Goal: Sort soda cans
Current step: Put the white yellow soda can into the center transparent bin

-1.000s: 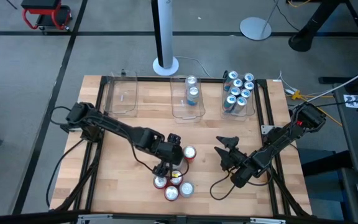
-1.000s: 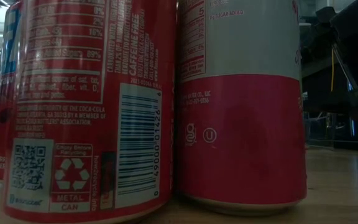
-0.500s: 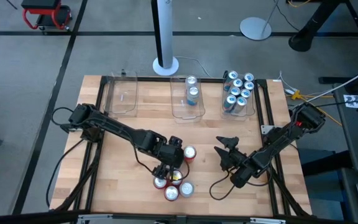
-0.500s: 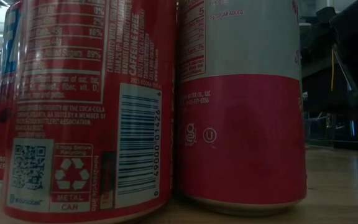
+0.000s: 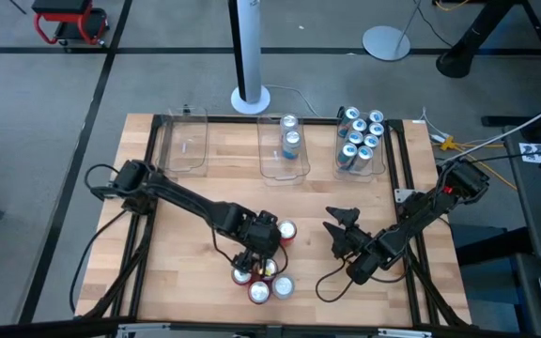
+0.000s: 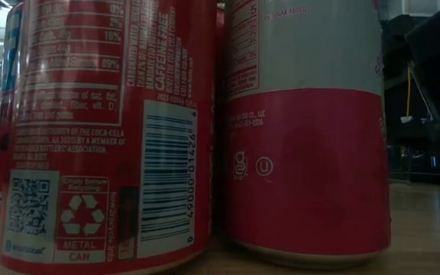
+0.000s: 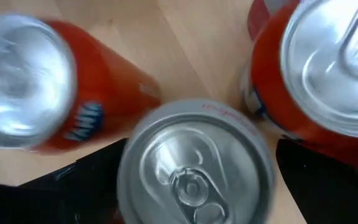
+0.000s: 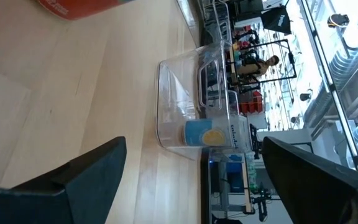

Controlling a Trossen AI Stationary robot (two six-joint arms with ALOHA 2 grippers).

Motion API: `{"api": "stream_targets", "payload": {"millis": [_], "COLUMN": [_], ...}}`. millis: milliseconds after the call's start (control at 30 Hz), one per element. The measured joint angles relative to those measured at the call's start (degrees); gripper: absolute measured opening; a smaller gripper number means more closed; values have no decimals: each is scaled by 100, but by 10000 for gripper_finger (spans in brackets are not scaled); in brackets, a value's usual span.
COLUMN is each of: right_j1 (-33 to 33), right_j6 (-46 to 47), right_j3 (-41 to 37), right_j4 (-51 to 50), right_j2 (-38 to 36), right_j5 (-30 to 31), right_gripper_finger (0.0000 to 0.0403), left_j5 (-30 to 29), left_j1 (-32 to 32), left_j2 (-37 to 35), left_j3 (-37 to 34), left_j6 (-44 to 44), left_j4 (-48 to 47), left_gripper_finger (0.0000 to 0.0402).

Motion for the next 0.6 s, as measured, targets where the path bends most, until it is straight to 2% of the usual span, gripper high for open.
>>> {"api": "stream_targets", "payload": {"millis": [300, 600], "right_j1": [0, 0], "right_j6": [-19, -20], "right_j3": [0, 0], "right_j4": [38, 39], "right_j2": [0, 0], "right_j5": [0, 0], "right_gripper_finger": [374, 374], "left_j5": [35, 22], "left_j1": [33, 33], "left_j2": [105, 105], "left_j3": [-4, -4], "left_j6": [-70, -164], "left_j4": [-74, -48], "left_gripper_finger": [381, 294]}}
